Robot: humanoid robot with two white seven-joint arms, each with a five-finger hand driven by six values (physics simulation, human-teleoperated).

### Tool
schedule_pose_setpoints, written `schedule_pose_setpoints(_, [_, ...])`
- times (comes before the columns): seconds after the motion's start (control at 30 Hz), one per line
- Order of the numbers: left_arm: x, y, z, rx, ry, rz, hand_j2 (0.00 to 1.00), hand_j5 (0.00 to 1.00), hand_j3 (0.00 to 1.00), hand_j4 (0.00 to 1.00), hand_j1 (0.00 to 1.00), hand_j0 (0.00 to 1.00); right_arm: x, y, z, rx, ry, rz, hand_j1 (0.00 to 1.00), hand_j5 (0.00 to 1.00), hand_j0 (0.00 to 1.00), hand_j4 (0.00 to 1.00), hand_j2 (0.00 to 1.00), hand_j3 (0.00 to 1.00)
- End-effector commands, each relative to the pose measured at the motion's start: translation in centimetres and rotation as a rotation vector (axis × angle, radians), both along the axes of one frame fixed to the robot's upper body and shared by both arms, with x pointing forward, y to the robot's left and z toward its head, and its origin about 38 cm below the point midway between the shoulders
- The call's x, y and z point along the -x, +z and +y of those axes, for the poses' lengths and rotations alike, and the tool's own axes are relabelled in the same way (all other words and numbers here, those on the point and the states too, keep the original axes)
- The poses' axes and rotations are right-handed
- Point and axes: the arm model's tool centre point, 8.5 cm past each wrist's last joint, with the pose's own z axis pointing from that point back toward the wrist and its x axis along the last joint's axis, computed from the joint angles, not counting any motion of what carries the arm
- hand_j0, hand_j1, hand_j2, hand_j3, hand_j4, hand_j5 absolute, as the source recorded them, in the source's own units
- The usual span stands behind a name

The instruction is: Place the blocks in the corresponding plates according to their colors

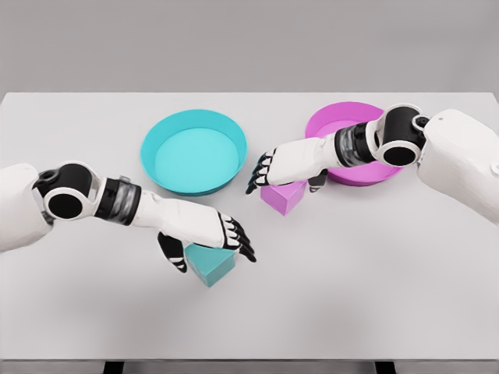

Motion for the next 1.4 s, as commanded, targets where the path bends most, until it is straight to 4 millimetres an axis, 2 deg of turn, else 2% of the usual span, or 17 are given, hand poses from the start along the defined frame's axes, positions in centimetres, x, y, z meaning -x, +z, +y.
schedule_pose_setpoints(0.0, [-0.1,0.0,-0.1,0.005,0.004,0.004,0.93,0.93,0.93,0.93,0.93,0.93,-0.1,0.0,0.0,-0.001,-0.005,0.001,1.00,1.00,1.00,1.00,1.00,1.00])
schedule_pose_setpoints(0.03, [0.0,0.0,-0.1,0.006,0.003,0.005,0.91,0.91,0.91,0.91,0.91,0.91,-0.1,0.0,0.0,-0.002,-0.005,0.002,1.00,1.00,1.00,1.00,1.00,1.00])
schedule_pose_setpoints(0.07, [0.0,0.0,-0.1,0.007,0.003,0.005,0.87,0.87,0.87,0.87,0.87,0.87,-0.1,0.0,0.1,-0.003,-0.004,0.002,0.96,0.96,0.96,0.96,0.96,0.96])
schedule_pose_setpoints(0.13, [0.0,0.1,-0.2,0.009,0.001,0.005,0.82,0.82,0.82,0.82,0.82,0.82,-0.1,0.0,0.0,-0.004,-0.004,0.003,0.84,0.84,0.84,0.84,0.84,0.84])
schedule_pose_setpoints(0.17, [0.1,0.1,-0.2,0.010,-0.003,0.006,0.73,0.73,0.73,0.73,0.73,0.73,-0.1,0.0,0.0,-0.004,-0.004,0.003,0.76,0.76,0.76,0.76,0.76,0.76])
schedule_pose_setpoints(0.23, [0.1,0.1,-0.2,0.010,-0.003,0.006,0.68,0.68,0.68,0.68,0.68,0.68,0.0,0.0,0.0,-0.005,-0.004,0.004,0.66,0.66,0.66,0.66,0.66,0.66])
schedule_pose_setpoints(0.3, [0.1,0.1,-0.2,0.010,-0.003,0.006,0.60,0.60,0.60,0.60,0.60,0.60,0.0,0.0,0.1,-0.007,-0.003,0.004,0.55,0.55,0.55,0.55,0.55,0.55])
schedule_pose_setpoints(0.37, [0.2,0.1,-0.2,0.012,-0.005,0.004,0.59,0.59,0.59,0.59,0.59,0.59,0.0,0.1,0.1,-0.007,-0.001,0.004,0.53,0.53,0.53,0.53,0.53,0.53])
schedule_pose_setpoints(0.5, [0.2,1.1,-0.6,0.032,-0.017,-0.013,0.59,0.59,0.59,0.59,0.59,0.59,0.0,0.1,0.1,-0.010,-0.002,0.004,0.52,0.52,0.52,0.52,0.52,0.52])
schedule_pose_setpoints(0.53, [0.2,1.2,-0.6,0.033,-0.020,-0.016,0.59,0.59,0.59,0.59,0.59,0.59,0.0,0.2,0.1,-0.012,-0.002,0.004,0.49,0.49,0.49,0.49,0.49,0.49])
schedule_pose_setpoints(0.63, [0.4,3.0,-1.0,0.068,-0.036,-0.053,0.60,0.60,0.60,0.60,0.60,0.60,0.0,0.3,0.3,-0.015,0.001,0.001,0.49,0.49,0.49,0.49,0.49,0.49])
schedule_pose_setpoints(0.8, [-0.3,4.4,-0.7,0.093,-0.015,-0.086,0.60,0.60,0.60,0.60,0.60,0.60,-0.1,1.1,0.4,-0.025,0.004,-0.014,0.49,0.49,0.49,0.49,0.49,0.49])
schedule_pose_setpoints(0.97, [-0.7,4.8,0.3,0.089,0.014,-0.097,0.60,0.60,0.60,0.60,0.60,0.60,-0.8,3.2,-0.1,-0.063,-0.014,-0.050,0.49,0.49,0.49,0.49,0.49,0.49])
schedule_pose_setpoints(1.1, [-1.0,5.1,1.1,0.085,0.033,-0.103,0.59,0.59,0.59,0.59,0.59,0.59,-1.3,5.0,-1.4,-0.131,-0.055,-0.049,0.49,0.49,0.49,0.49,0.49,0.49])
schedule_pose_setpoints(1.2, [-1.4,5.9,1.4,0.101,0.049,-0.121,0.60,0.60,0.60,0.60,0.60,0.60,-2.0,6.8,-3.2,-0.175,-0.101,-0.075,0.49,0.49,0.49,0.49,0.49,0.49])
schedule_pose_setpoints(1.37, [-2.7,6.7,2.4,0.125,0.105,-0.142,0.60,0.60,0.60,0.60,0.60,0.60,-2.5,9.0,-5.1,-0.233,-0.147,-0.102,0.49,0.49,0.49,0.49,0.49,0.49])
